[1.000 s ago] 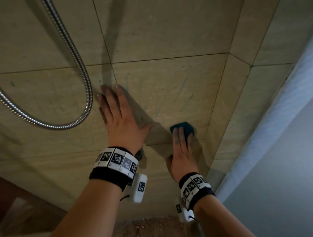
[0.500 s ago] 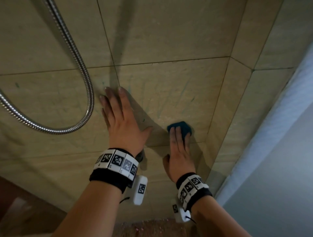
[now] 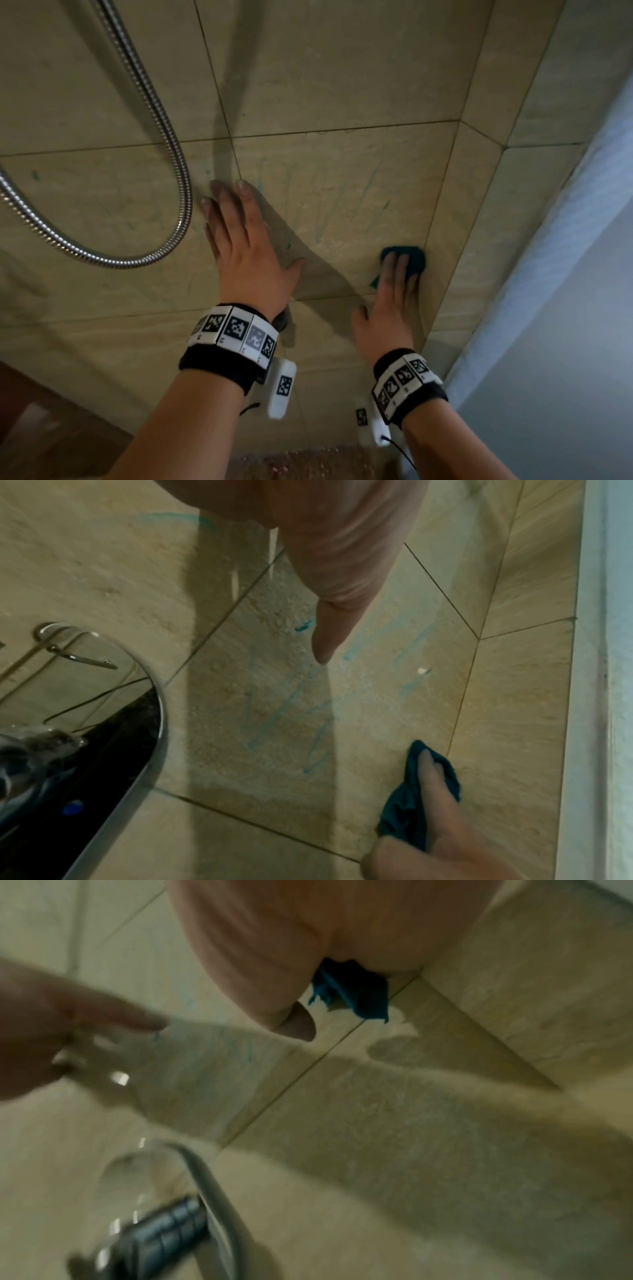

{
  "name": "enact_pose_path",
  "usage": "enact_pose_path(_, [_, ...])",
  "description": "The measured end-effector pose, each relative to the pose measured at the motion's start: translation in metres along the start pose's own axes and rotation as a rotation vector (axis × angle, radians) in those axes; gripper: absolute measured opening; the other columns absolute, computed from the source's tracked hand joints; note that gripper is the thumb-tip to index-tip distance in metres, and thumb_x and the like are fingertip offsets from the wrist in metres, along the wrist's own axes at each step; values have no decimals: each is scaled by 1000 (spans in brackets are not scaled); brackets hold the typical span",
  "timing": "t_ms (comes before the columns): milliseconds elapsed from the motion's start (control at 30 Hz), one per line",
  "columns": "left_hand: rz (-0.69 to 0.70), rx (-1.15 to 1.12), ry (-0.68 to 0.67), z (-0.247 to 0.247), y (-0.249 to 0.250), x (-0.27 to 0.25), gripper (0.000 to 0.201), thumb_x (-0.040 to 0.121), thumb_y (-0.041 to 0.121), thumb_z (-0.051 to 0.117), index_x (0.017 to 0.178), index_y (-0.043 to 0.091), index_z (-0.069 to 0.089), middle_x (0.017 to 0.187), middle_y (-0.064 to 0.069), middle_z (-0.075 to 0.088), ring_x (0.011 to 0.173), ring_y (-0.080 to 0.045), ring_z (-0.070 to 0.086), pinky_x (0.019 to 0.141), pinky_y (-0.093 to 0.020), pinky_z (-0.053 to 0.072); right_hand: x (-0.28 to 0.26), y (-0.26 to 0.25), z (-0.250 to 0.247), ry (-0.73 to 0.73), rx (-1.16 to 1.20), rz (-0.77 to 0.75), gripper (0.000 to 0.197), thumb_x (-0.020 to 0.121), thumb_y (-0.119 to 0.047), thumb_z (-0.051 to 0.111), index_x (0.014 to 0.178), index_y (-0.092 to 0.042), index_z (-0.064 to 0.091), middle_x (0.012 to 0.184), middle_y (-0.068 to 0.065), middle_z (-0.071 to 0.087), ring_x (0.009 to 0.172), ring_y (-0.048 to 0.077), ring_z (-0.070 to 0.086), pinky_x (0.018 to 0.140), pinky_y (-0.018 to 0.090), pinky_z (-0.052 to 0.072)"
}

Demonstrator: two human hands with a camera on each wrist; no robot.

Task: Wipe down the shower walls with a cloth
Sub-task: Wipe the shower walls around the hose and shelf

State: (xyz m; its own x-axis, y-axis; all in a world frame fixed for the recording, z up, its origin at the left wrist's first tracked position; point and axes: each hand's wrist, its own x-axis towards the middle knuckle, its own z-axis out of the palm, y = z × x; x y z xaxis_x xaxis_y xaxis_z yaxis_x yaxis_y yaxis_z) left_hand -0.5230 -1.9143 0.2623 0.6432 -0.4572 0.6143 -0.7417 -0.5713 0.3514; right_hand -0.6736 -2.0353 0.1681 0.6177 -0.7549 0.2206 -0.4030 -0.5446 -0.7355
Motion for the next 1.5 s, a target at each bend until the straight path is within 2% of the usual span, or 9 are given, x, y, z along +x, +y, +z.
enact_pose_path(67, [2, -2, 2, 0, 0, 0, 147, 69, 48, 92, 163, 11, -15, 170, -22, -19, 156, -46, -16, 127, -56, -3, 1, -9, 2, 67, 57, 58, 105, 96, -11, 53, 155, -37, -31, 153, -26, -46, 148, 13, -34, 112, 28, 17])
enact_pose_path(300, [-7, 0, -7, 2, -2, 0, 150, 66, 50, 93, 163, 12, -16, 170, -22, -18, 156, -46, -17, 127, -61, 1, -1, -21, 9, -28, 74, 53, 112, 97, -12, 57, 146, -39, -40, 151, -20, -51, 149, 20, -36, 112, 27, -6])
enact_pose_path(400, [-11, -3, 0, 4, -1, 1, 151, 66, 53, 92, 163, 13, -17, 170, -22, -18, 156, -46, -17, 127, -61, 1, 13, -34, -9, 94, 99, 30, 109, 97, -12, 56, 149, -38, -36, 155, -19, -47, 149, 20, -35, 103, 14, -23])
enact_pose_path(567, [-26, -32, 18, 6, 2, 1, 143, 74, 60, 84, 163, 15, -18, 170, -19, -20, 156, -44, -19, 127, -57, -4, 34, -72, -38, 247, 118, -77, 106, 95, -13, 59, 160, -29, -22, 164, -12, -34, 152, 24, -28, 91, -3, -24])
enact_pose_path(667, [-21, -45, 24, 6, 0, 1, 136, 79, 58, 81, 165, 14, -14, 170, -17, -22, 156, -43, -21, 127, -55, -7, 48, -93, -69, 315, 25, -177, 100, 92, -13, 57, 163, -27, -13, 168, -10, -23, 155, 28, -21, 113, 18, -21])
enact_pose_path(767, [-18, -59, 22, 7, 0, 1, 132, 81, 59, 78, 165, 13, -14, 170, -16, -25, 155, -41, -25, 126, -54, -10, 63, -117, -100, 370, -28, -242, 96, 90, -11, 55, 165, -23, -4, 171, -6, -15, 156, 31, -14, 119, 28, -10])
enact_pose_path(967, [-29, -67, 40, 12, 3, 3, 134, 80, 56, 79, 164, 13, -16, 169, -19, -24, 155, -43, -24, 126, -57, -9, 62, -102, -91, 400, -132, -286, 94, 89, -10, 52, 164, -25, -4, 171, -9, -13, 157, 28, -13, 116, 21, -18])
enact_pose_path(1233, [-46, -77, 77, 19, 7, 3, 128, 84, 61, 73, 164, 6, -10, 170, -25, -16, 156, -48, -15, 126, -62, -4, 7, -6, -6, 36, -208, -89, 103, 96, -12, 48, 146, -37, -38, 146, -27, -51, 147, 16, -34, 98, 7, -28])
enact_pose_path(1500, [-55, -88, 98, 22, 10, 3, 127, 86, 66, 71, 164, 7, -10, 170, -25, -14, 156, -49, -13, 125, -65, -2, 28, -32, -29, 144, -194, -190, 106, 94, -15, 52, 152, -40, -33, 152, -26, -46, 151, 23, -30, 121, 35, -8])
